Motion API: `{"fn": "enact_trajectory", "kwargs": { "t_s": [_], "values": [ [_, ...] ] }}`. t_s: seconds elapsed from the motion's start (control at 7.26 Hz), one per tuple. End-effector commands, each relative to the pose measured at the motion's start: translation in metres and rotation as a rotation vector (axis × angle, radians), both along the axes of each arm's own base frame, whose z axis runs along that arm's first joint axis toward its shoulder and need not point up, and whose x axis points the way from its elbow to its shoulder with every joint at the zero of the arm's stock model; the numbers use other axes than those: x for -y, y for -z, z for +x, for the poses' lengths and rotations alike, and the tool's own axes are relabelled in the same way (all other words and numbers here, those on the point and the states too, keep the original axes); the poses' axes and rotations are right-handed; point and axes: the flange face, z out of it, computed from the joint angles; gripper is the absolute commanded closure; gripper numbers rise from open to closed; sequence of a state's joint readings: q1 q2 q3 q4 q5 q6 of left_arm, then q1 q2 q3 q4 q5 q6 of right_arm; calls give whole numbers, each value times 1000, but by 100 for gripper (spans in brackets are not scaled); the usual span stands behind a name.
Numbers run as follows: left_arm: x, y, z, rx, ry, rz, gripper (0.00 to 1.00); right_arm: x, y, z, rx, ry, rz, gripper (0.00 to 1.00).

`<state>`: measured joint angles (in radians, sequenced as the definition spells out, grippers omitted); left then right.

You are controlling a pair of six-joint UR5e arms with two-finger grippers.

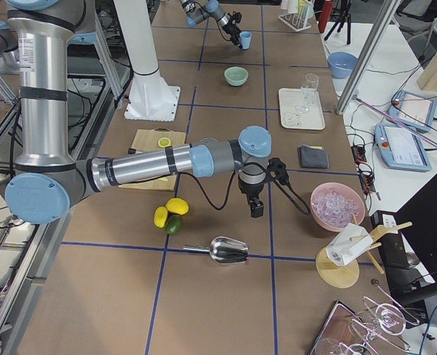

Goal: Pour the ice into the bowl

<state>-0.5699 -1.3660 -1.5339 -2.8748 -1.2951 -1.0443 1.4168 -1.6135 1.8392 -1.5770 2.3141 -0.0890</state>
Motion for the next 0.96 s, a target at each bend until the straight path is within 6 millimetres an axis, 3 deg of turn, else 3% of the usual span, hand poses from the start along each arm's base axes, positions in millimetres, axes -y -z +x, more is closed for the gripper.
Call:
{"fn": "enact_trajectory", "kwargs": {
  "t_s": [0.0,0.41,0.55,0.69,0.83],
  "values": [
    [9,-1,-12,1,33,-2,10,1,1,0,-1,-1,1,0],
    [12,0,-10,-2,37,1,11,1,1,2,-1,-3,3,0],
    [14,3,-8,-12,39,2,23,1,1,2,-1,-3,3,0],
    [15,5,-6,-19,41,2,52,1,1,2,-1,-4,3,0],
    [16,8,-5,-26,42,6,90,1,1,3,-1,-6,3,0]
  ]
}}
